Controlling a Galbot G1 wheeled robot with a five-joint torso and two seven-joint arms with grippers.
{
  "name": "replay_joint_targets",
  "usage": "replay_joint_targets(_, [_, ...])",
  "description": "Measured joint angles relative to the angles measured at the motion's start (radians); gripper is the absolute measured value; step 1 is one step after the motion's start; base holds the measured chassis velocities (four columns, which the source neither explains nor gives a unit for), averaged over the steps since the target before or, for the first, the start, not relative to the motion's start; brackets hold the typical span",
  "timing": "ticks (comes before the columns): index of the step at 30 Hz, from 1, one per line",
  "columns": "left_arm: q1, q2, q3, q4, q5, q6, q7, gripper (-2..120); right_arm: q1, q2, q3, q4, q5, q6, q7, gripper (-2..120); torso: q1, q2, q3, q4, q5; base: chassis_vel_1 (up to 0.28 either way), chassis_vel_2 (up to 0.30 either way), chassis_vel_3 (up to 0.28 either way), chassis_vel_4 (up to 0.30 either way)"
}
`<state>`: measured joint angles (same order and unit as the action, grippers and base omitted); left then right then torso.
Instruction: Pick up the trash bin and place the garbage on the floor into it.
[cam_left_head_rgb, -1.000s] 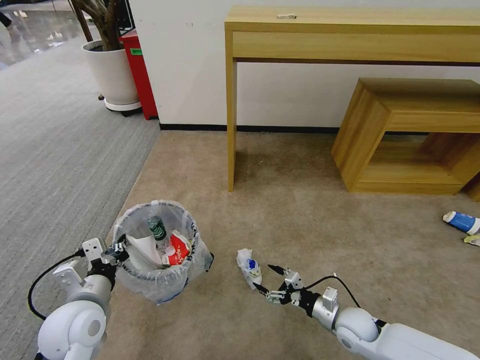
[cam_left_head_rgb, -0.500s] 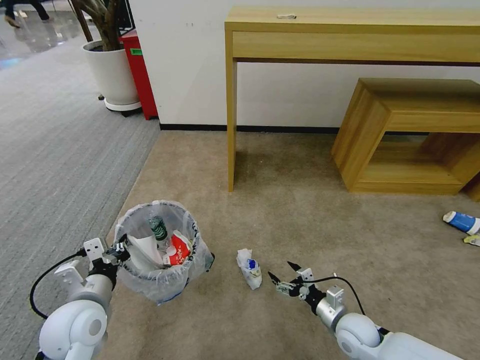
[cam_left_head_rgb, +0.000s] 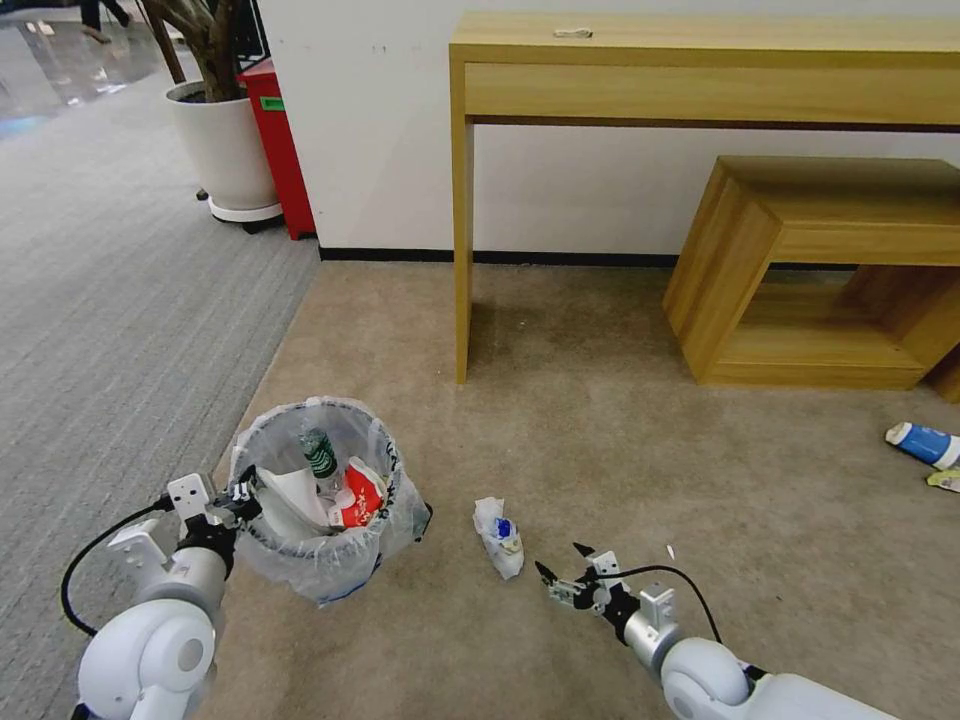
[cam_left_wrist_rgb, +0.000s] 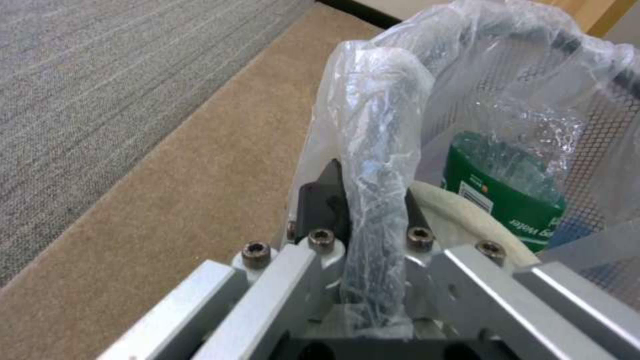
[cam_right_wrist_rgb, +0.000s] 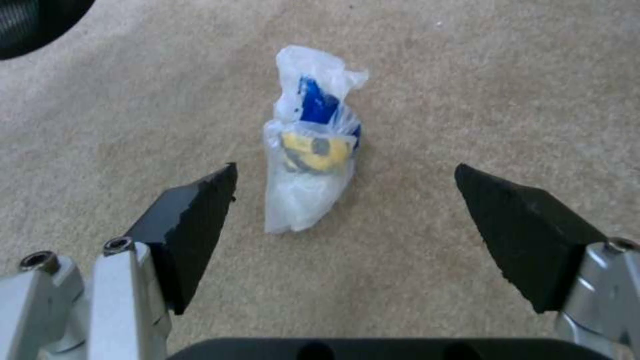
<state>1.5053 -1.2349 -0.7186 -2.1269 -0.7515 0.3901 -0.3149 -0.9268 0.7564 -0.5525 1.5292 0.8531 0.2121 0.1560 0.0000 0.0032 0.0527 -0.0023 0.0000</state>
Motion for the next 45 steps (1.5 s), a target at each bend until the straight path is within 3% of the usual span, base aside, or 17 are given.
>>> replay_joint_targets(25, [0.020,-0.018,-0.005,-0.024,0.012,-0.002,0.001,2,0.039,0.051,-0.016,-0.069,-0.022,-0.010,0.003,84,0.000,0.000,0.000,0.0000,0.0000,0.000,0.000,0.000,0.000])
replay_joint_targets(45, [0.031,-0.014,-0.017,-0.053,0.002,-0.005,0.002,2,0.123,0.131,-0.103,-0.173,-0.019,-0.010,0.000,84,0.000,0.000,0.000,0.0000,0.0000,0.000,0.000,0.000,0.000])
